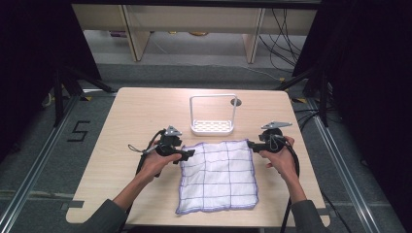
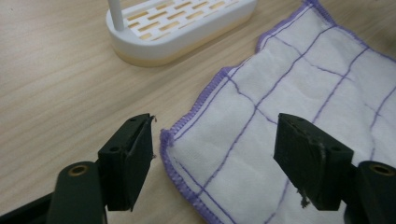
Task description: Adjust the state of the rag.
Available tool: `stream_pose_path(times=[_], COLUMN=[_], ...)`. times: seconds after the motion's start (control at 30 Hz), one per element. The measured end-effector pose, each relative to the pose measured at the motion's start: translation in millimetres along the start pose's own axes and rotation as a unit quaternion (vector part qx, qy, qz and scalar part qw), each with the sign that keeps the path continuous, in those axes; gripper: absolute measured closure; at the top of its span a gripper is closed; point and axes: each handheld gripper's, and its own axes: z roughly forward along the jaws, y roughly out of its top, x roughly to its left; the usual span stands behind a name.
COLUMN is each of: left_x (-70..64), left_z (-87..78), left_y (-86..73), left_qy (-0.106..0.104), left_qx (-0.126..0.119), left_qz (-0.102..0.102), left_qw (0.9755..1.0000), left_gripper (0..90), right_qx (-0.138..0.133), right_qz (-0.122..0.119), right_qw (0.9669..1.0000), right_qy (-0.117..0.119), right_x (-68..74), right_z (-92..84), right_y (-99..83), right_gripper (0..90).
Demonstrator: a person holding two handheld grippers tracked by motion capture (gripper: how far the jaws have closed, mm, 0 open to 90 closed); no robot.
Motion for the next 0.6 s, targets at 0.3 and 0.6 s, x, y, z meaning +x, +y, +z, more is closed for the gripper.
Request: stream_pose_path(times=[0.3, 0.6], left_x=[10.6, 17.0], left_z=[4.7, 7.9], left_y=[-5.6, -7.8], left_qy=[0.036, 0.021], left_qx=[0.036, 0.034], left_qz=[0.004, 0.004], left_qw=[0.9987, 0.9992], left_gripper=[38.3, 48.7], right_qx=[0.018, 0.028], right_qz=[0.002, -0.014], right_qw=[0.9998, 0.9995], right_qy=[0.001, 0.005], right_x=[-4.0, 10.3], right_z=[16.7, 42.3], right_y=[4.8, 18.1], right_gripper=[40.3, 43.8])
